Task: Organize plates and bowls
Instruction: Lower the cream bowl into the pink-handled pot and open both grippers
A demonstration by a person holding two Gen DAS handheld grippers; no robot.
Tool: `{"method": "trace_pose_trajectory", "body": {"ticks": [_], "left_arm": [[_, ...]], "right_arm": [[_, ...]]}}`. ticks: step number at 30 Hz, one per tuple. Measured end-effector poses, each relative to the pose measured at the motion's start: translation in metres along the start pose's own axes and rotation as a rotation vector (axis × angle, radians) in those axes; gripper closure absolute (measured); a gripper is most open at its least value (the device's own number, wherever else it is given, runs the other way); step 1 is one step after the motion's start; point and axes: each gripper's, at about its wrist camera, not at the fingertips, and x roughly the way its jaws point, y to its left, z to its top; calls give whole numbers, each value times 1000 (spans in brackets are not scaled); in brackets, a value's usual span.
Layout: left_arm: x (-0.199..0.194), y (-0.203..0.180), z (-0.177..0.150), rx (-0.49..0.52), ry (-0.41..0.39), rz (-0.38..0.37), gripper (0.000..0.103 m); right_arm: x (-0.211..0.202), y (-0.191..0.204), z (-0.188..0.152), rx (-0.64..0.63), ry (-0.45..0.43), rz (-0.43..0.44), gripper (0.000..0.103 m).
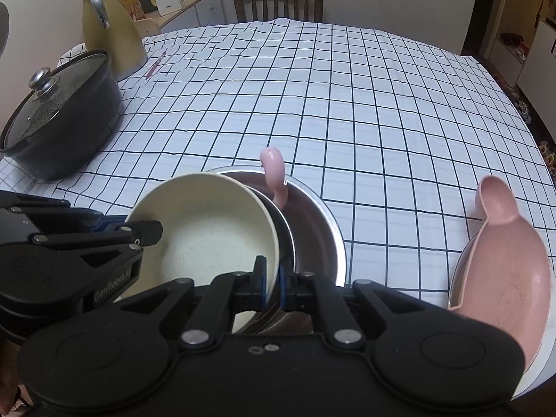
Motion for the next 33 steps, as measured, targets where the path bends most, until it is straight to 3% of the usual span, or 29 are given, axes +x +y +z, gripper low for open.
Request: {"method": "trace_pose_trajectory", "body": {"ticks": [8, 13, 33], "left_arm": [[2, 5, -1, -33, 11, -10, 98], [-2, 7, -3, -27, 2, -27, 97], [-39, 24, -11, -73, -62, -86, 93]], "right_arm": [[-2, -3, 1, 17, 13, 34, 87], [-12, -5, 0, 16, 8, 55, 74], [-47, -13, -7, 15, -51, 69, 53]]}}
